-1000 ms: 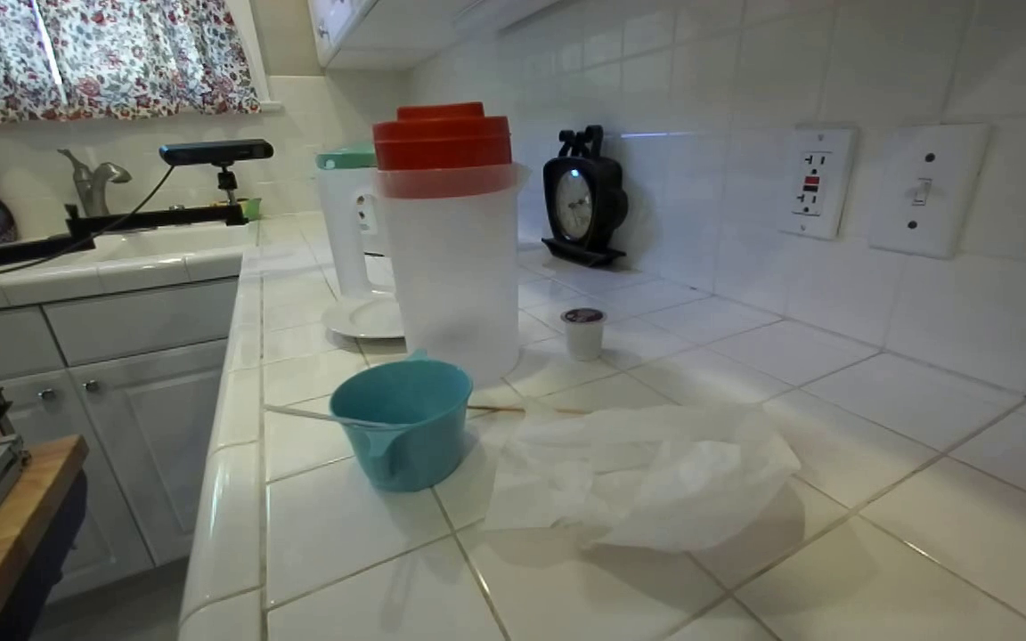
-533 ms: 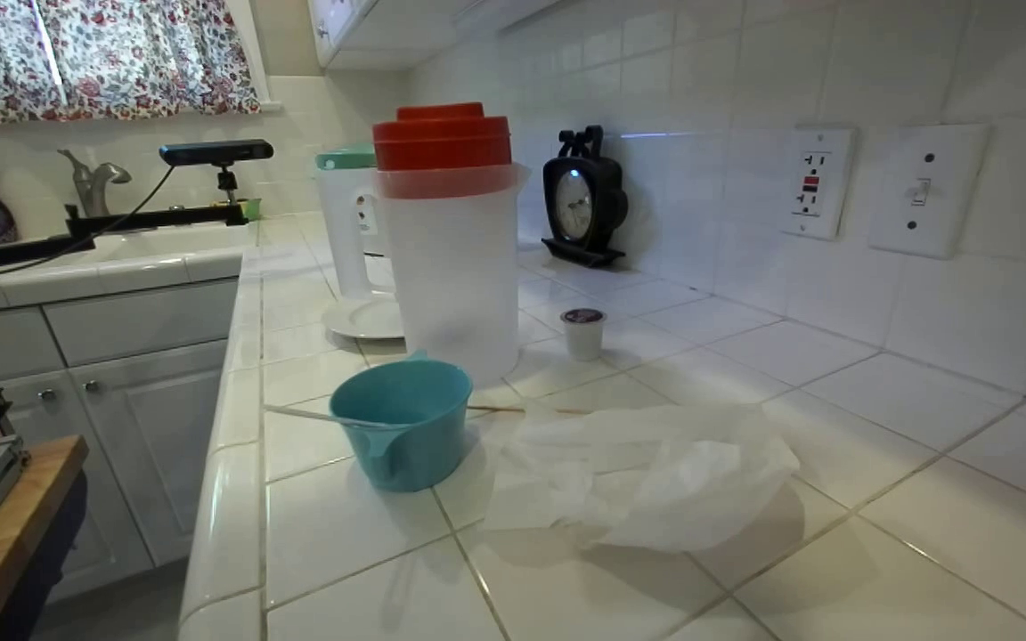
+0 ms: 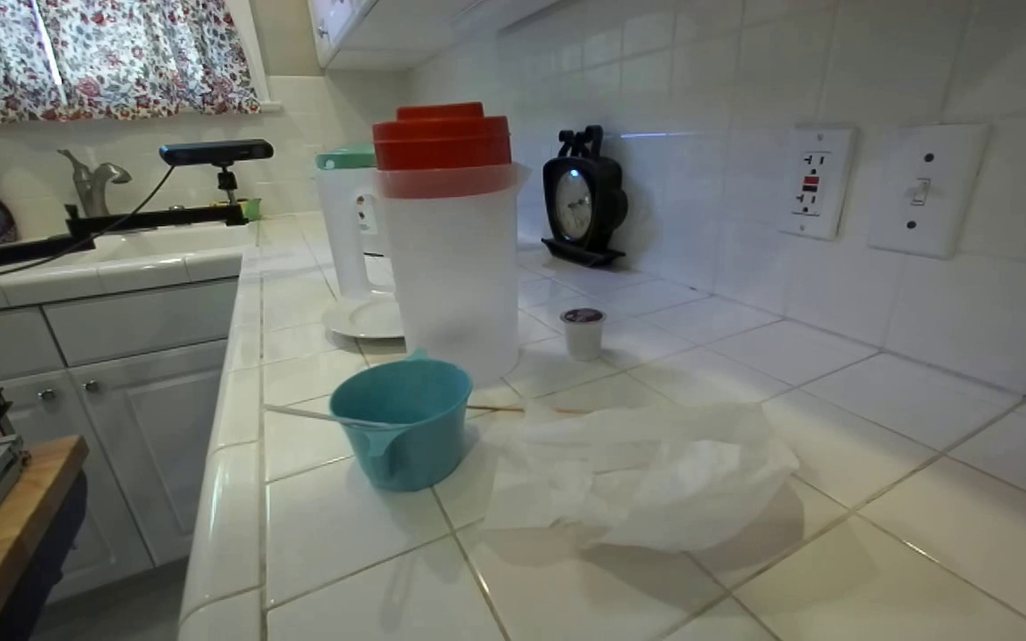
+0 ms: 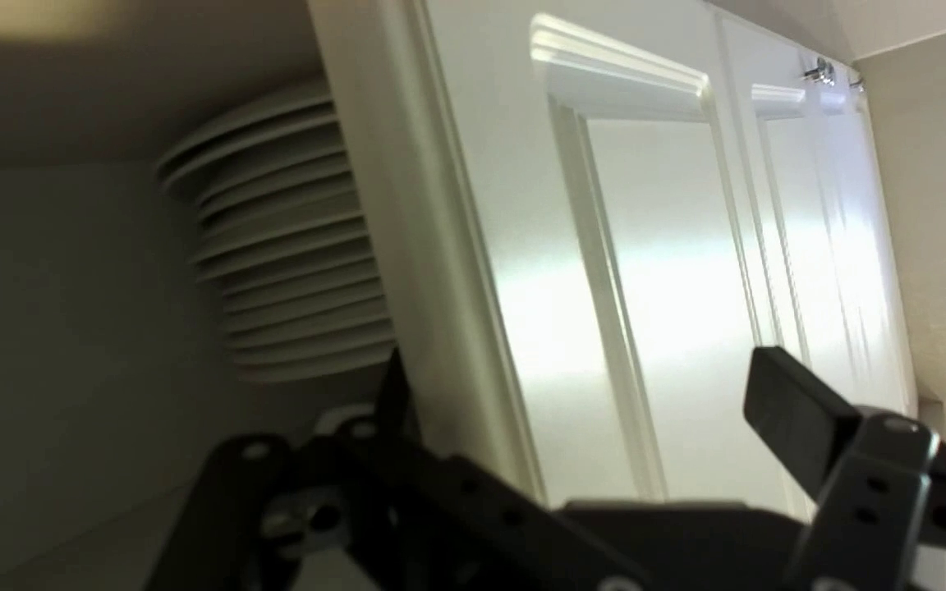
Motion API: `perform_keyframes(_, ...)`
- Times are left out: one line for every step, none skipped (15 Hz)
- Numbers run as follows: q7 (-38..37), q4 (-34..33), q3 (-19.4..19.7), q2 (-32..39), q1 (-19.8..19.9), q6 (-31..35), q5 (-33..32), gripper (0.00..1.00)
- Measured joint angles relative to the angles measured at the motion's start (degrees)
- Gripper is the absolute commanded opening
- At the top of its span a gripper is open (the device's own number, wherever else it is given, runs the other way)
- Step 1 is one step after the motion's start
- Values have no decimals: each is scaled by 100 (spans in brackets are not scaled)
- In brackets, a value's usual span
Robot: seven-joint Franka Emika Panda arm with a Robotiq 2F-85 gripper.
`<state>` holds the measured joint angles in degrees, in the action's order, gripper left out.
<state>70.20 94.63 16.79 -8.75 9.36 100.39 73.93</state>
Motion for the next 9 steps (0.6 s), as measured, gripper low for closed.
perform_keyframes(-130,16,-16,-68,2,2,-136,100)
perform_keyframes(-253,36,-39,-142,5,4,-281,100)
perform_keyframes(-384,60,-69,-220,6,4,-435,100)
perform_keyframes(-506,85,-104,-296,7,1,-580,100)
perform_keyframes(-619,110,-142,-365,6,-1,-714,100)
perform_keyframes(-722,134,-182,-425,6,-4,-822,100)
perform_keyframes(-820,155,-224,-481,4,-10,-914,100)
perform_keyframes(-912,169,-273,-539,0,-18,-982,100)
perform_keyframes(-1021,177,-323,-602,-16,-33,-1039,100)
